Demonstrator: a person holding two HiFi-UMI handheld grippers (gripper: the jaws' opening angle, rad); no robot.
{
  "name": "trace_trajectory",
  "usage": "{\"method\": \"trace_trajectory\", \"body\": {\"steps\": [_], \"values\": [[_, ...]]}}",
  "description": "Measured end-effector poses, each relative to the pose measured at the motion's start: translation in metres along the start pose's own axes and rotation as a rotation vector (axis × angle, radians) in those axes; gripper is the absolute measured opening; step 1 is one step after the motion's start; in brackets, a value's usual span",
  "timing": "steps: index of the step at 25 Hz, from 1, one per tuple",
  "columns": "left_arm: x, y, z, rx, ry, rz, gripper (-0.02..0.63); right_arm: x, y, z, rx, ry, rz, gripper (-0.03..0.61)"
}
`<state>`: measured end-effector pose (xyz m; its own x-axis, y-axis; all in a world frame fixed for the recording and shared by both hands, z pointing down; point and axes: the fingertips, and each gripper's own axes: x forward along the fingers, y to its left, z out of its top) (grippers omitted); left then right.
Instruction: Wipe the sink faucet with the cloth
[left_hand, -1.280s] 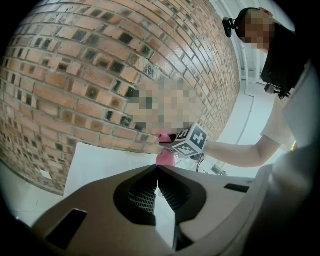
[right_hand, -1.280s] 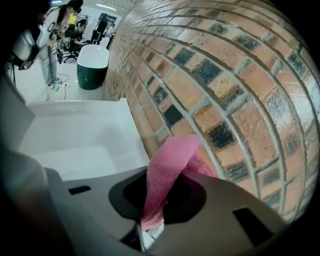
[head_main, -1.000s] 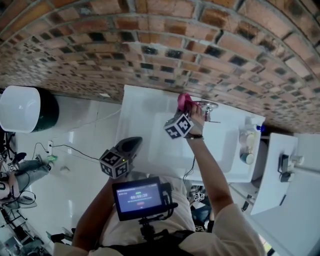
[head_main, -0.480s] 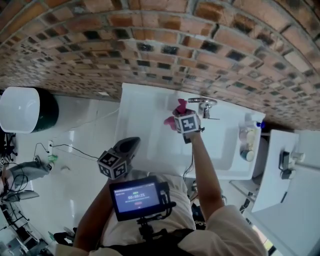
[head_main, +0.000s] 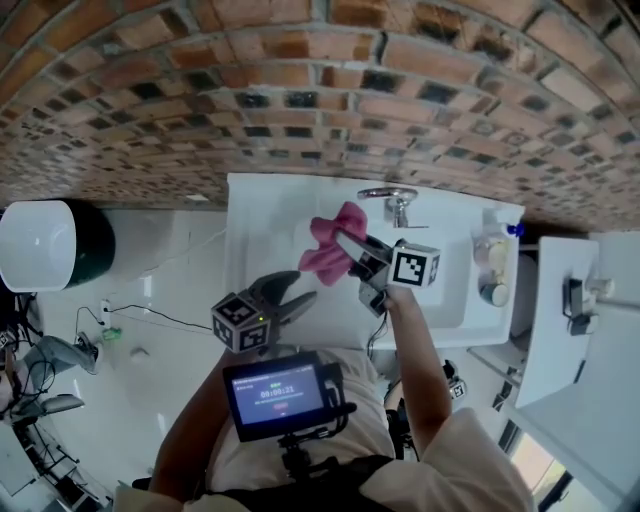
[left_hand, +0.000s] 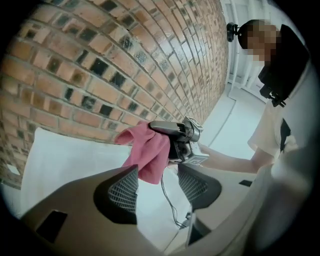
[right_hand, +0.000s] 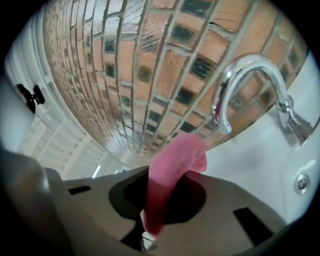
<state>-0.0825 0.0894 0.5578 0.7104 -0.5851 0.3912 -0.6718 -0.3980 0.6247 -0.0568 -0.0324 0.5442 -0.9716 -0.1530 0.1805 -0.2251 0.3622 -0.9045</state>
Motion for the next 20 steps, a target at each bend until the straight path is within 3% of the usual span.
{"method": "trace_trajectory", "body": {"steps": [5,9,12,15,17,19,20], "values": [[0.009,-0.011,0.036,0.108,-0.028,-0.009,0.305,-0.012,0.038,0.0,-0.054,0.052,0.103,0.057],[0.018,-0.02,0.053,0.247,0.002,-0.009,0.331,-0.017,0.062,-0.003,-0.042,0.102,0.181,0.058],[0.028,-0.033,0.056,0.34,0.029,-0.044,0.331,-0.016,0.07,-0.009,0.016,0.13,0.203,0.058],[0.038,-0.046,0.054,0.378,0.044,-0.088,0.33,-0.01,0.072,-0.02,0.088,0.166,0.221,0.064],[0.042,-0.051,0.045,0.398,0.088,-0.108,0.185,-0.006,0.068,-0.026,0.097,0.175,0.2,0.078],[0.043,-0.048,0.038,0.403,0.128,-0.095,0.081,-0.006,0.061,-0.032,0.079,0.187,0.168,0.115],[0.043,-0.044,0.036,0.382,0.133,-0.084,0.075,-0.007,0.058,-0.034,0.072,0.192,0.159,0.13]]}}
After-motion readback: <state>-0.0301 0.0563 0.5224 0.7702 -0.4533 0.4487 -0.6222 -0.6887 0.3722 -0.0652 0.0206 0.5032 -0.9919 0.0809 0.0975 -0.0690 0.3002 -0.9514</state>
